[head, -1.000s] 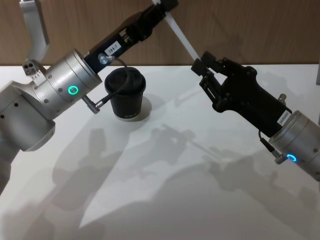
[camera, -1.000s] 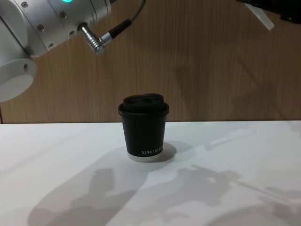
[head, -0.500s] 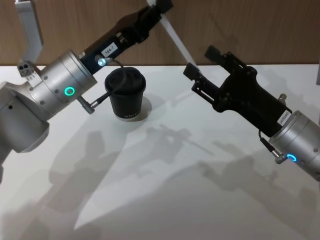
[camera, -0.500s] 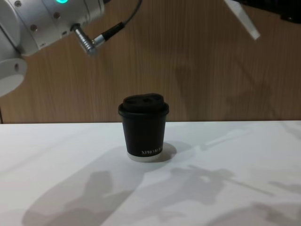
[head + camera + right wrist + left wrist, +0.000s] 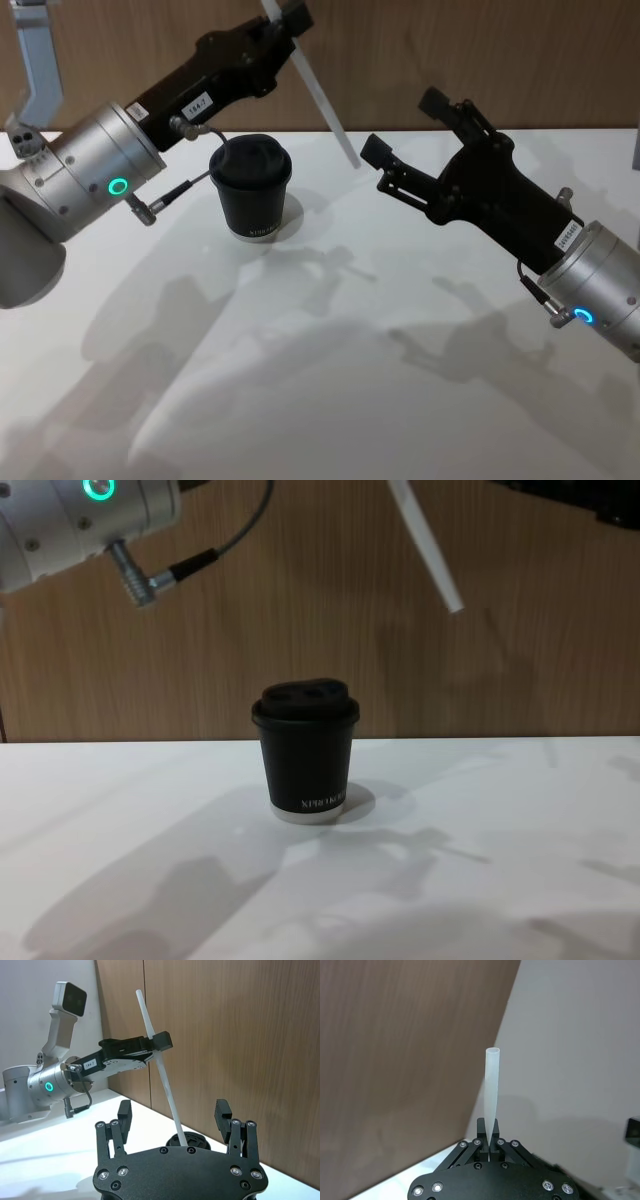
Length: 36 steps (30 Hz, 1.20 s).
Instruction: Pick up the straw with one hand, pass it to the other hand, and insert it into the cup.
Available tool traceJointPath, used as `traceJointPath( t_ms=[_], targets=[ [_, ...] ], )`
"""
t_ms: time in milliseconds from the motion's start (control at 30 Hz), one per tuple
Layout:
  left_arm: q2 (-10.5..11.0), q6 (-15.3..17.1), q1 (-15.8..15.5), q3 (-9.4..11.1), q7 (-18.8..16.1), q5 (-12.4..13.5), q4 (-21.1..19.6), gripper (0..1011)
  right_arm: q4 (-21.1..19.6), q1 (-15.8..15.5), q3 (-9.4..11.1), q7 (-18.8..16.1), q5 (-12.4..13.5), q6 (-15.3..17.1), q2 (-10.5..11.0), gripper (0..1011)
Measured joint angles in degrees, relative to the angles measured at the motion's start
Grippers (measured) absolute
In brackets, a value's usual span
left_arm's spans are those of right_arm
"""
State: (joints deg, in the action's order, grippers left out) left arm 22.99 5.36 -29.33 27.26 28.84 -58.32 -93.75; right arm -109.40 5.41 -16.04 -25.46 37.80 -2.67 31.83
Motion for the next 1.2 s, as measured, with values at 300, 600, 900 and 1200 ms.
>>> traceJointPath(
  t_ms=[300,600,900,1200],
  targets=[
    [2.06,-2.29,-0.23,0.19,-4.20,6.61,-1.07,10,0.00,0.00,0.00,0.00,0.00,0.00,0.00,1001],
    [3.24,-3.66,-1.22,0.57,-7.13,12.22,-0.50,10,0.00,-0.01,0.00,0.00,0.00,0.01,0.00,1001],
    [3.80,-4.07,-1.75,0.76,-9.07,15.99,0.40,11,0.00,0.00,0.00,0.00,0.00,0.01,0.00,1001],
    [4.33,-4.18,-1.72,0.60,-10.35,18.42,0.83,11,0.00,0.00,0.00,0.00,0.00,0.01,0.00,1001]
  ],
)
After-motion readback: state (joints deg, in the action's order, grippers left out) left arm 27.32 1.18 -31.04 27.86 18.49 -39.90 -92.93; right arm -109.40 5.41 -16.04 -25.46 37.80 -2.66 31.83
